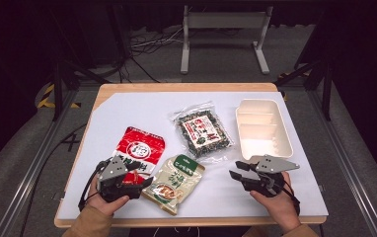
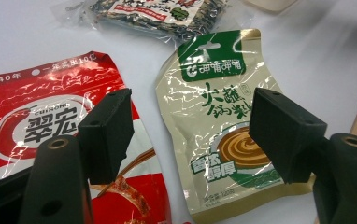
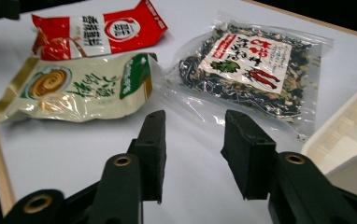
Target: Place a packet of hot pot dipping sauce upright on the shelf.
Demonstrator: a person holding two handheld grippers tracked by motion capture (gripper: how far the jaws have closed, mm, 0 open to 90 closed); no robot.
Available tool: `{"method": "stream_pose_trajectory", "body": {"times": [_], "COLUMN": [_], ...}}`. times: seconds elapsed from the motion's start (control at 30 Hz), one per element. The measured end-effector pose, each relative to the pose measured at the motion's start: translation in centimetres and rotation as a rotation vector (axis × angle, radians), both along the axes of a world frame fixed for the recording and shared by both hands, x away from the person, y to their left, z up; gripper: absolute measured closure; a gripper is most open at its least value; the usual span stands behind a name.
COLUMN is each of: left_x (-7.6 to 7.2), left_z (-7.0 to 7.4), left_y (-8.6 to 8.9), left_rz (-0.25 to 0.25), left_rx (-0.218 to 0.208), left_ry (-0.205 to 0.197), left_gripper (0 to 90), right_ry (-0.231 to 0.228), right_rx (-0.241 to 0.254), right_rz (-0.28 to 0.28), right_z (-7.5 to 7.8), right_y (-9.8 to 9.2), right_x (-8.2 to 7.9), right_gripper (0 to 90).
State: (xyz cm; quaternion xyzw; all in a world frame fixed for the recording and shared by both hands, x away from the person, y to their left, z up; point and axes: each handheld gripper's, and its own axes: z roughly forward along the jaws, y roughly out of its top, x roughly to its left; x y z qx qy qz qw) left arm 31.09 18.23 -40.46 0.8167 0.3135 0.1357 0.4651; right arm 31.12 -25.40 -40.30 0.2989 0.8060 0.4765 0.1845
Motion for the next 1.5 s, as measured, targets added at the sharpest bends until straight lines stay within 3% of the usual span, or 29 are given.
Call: {"method": "stream_pose_trajectory", "body": {"times": [0.3, 0.53, 1.27, 1.5], "left_x": [0.1, 0.2, 0.2, 0.0], "left_z": [0.2, 0.4, 0.6, 0.6], "left_y": [0.6, 1.0, 1.9, 1.7], "left_rz": [0.03, 0.045, 0.078, 0.072], "left_rx": [-0.021, -0.045, -0.073, -0.065], "left_ry": [0.0, -0.006, -0.026, -0.027], "left_gripper": [30.3, 30.3, 30.2, 30.2], "right_ry": [0.016, 0.066, 0.105, 0.182], "right_rx": [0.017, -0.004, -0.001, -0.016], "right_rz": [-0.023, 0.01, 0.088, 0.089], "right_z": [0.3, 0.9, 2.3, 1.7], "right_y": [0.1, 1.1, 5.0, 5.9], "right_x": [0.3, 0.9, 2.7, 3.5], "right_gripper": [51.0, 48.8, 38.6, 37.5]}}
